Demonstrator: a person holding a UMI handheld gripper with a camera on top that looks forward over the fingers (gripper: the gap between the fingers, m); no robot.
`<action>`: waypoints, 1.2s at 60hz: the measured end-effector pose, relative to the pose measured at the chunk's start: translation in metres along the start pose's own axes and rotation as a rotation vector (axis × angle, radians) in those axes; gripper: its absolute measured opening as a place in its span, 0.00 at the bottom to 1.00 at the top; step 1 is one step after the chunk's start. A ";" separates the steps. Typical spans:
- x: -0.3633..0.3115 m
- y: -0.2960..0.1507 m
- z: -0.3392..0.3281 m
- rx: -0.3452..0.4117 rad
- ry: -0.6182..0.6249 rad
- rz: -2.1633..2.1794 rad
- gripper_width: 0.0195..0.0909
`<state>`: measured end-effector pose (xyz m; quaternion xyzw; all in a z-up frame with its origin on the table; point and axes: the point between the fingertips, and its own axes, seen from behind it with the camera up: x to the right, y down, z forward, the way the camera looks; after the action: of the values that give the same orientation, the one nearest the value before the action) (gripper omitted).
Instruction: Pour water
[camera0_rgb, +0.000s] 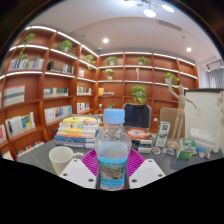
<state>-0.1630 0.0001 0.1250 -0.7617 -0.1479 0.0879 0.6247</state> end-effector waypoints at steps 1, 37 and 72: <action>0.002 0.003 0.001 0.002 -0.004 0.023 0.18; 0.009 0.055 0.013 -0.010 0.018 0.073 0.20; 0.010 0.047 -0.068 -0.056 0.082 0.139 0.83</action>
<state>-0.1266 -0.0675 0.0938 -0.7901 -0.0715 0.0955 0.6012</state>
